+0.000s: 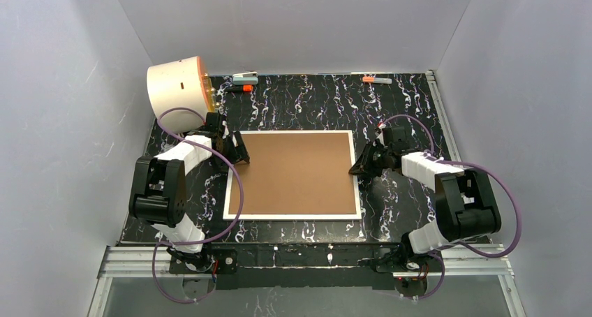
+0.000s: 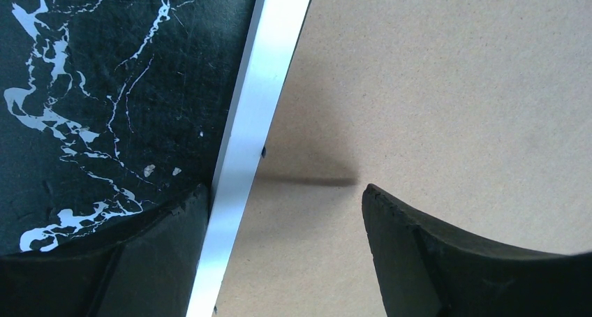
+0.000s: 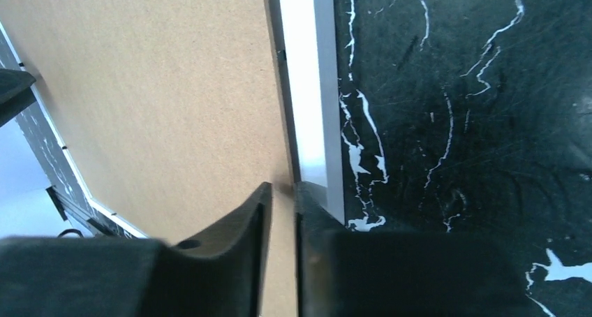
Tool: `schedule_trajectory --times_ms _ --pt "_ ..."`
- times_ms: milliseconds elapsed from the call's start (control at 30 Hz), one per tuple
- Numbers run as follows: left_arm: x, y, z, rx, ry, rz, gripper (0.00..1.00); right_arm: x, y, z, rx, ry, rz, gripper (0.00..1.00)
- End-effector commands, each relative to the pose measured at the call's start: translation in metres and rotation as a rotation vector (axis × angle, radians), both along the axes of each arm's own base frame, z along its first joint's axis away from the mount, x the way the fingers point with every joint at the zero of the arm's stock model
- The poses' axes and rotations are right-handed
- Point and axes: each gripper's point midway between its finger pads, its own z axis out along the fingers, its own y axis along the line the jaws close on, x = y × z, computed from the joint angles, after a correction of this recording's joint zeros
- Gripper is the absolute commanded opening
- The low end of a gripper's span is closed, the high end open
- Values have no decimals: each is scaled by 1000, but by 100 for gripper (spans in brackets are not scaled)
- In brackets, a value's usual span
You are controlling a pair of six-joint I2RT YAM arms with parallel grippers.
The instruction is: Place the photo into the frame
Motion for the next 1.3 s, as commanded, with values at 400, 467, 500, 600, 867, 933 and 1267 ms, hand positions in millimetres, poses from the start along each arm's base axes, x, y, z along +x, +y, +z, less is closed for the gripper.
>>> schedule_trajectory --times_ms 400,467,500,600,867,933,1267 --pt "-22 -34 -4 -129 85 -81 77 25 17 46 -28 -65 9 39" --pt "-23 -33 -4 -121 81 -83 77 28 13 42 -60 -42 -19 38" --pt "-23 -32 -3 -115 79 -83 77 28 11 39 -71 -25 -24 39" --pt "-23 -29 -2 -100 76 -84 78 22 5 30 -106 16 -38 45" --pt "-20 -27 3 -85 64 -90 80 20 2 32 -117 3 -39 53" --pt "-20 -27 3 -84 66 -92 80 19 4 31 -111 2 -28 53" --pt "-20 -29 2 -97 73 -103 80 14 11 26 -67 16 -11 41"
